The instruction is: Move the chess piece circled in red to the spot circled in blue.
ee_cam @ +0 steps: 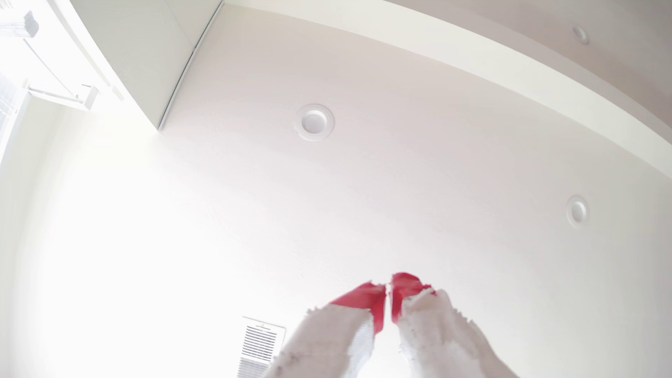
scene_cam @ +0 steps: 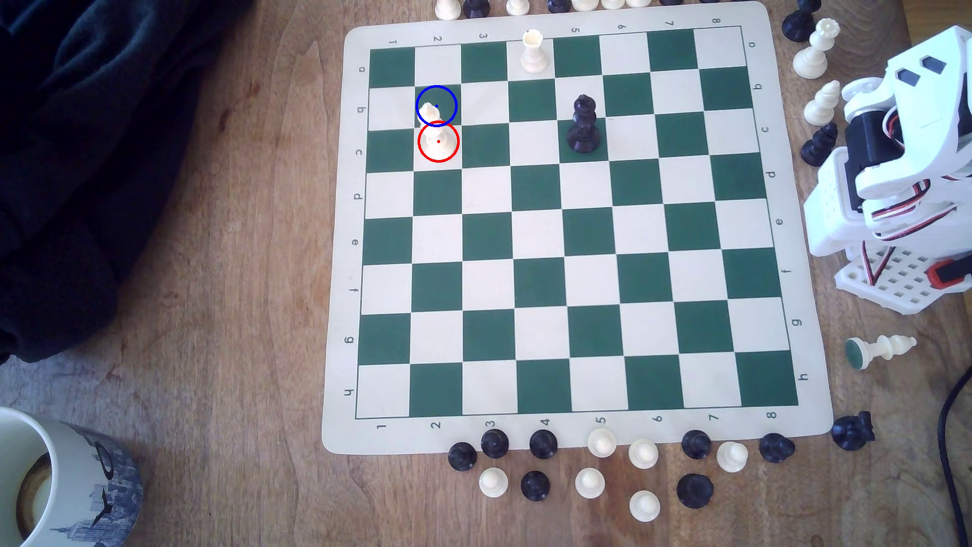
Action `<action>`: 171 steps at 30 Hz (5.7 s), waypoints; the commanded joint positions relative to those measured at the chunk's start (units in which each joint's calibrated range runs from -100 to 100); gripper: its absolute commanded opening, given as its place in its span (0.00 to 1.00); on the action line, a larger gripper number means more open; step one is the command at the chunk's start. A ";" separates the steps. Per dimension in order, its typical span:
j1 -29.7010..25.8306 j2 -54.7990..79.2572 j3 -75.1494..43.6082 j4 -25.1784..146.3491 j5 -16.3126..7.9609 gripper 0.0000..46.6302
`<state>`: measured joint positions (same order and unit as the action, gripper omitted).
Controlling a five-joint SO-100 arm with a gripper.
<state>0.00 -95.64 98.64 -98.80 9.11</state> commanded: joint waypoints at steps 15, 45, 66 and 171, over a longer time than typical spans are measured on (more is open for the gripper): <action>4.97 -0.20 -4.45 55.97 -0.20 0.00; 4.97 47.60 -58.12 134.02 -8.60 0.02; 9.43 93.69 -109.89 161.21 -14.85 0.23; 10.52 107.19 -126.84 158.84 -14.21 0.01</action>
<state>10.69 24.09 -23.63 59.52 -5.45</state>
